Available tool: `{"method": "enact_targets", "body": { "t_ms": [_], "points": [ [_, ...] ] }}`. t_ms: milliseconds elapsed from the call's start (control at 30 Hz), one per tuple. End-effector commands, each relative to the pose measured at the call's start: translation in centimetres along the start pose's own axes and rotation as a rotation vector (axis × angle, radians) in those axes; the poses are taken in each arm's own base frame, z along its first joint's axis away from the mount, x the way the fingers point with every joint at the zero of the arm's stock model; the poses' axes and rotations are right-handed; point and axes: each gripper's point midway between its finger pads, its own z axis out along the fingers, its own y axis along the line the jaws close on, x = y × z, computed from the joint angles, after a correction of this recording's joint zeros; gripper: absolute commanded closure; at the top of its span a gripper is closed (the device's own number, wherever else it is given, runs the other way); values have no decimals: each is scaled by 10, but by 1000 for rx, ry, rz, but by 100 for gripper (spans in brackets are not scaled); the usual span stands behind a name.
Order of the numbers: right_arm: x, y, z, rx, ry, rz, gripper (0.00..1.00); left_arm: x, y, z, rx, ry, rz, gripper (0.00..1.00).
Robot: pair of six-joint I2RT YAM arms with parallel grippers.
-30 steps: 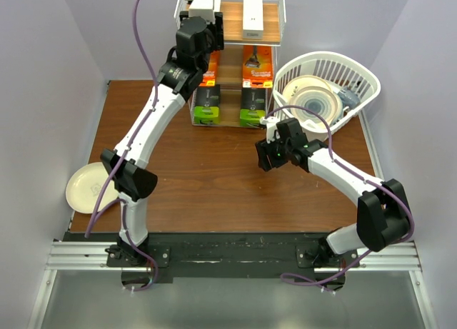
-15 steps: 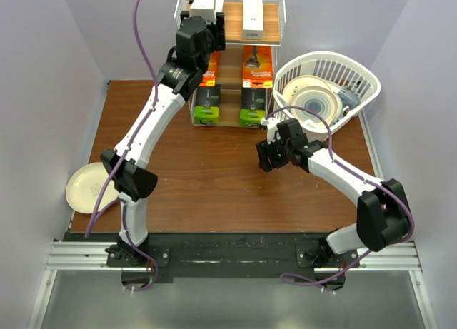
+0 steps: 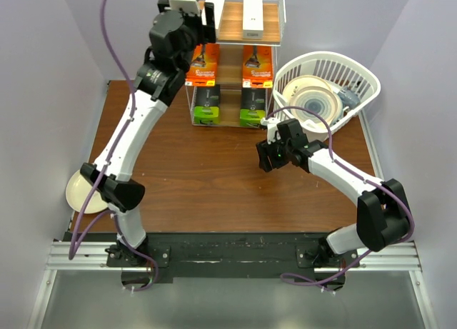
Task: Place and organize the shaving razors onto the shelf
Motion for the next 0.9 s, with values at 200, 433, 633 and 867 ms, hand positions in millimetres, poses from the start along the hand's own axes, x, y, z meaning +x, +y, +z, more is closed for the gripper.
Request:
{"method": "enact_targets", "body": {
  "t_ms": [200,433,633,867],
  "points": [
    [-14,2,-6,-14,-43,7,38,2,30,18,34,-4,-23,20],
    [-10,2,-6,-16,-41,8,38,13,8,23,164,20,-61,10],
    [-9,1,-5,-13,-40,10,38,17,-4,25,210,24,-81,8],
    [-8,0,-6,-10,-41,13,38,6,-9,21,189,3,-114,8]
  ]
}}
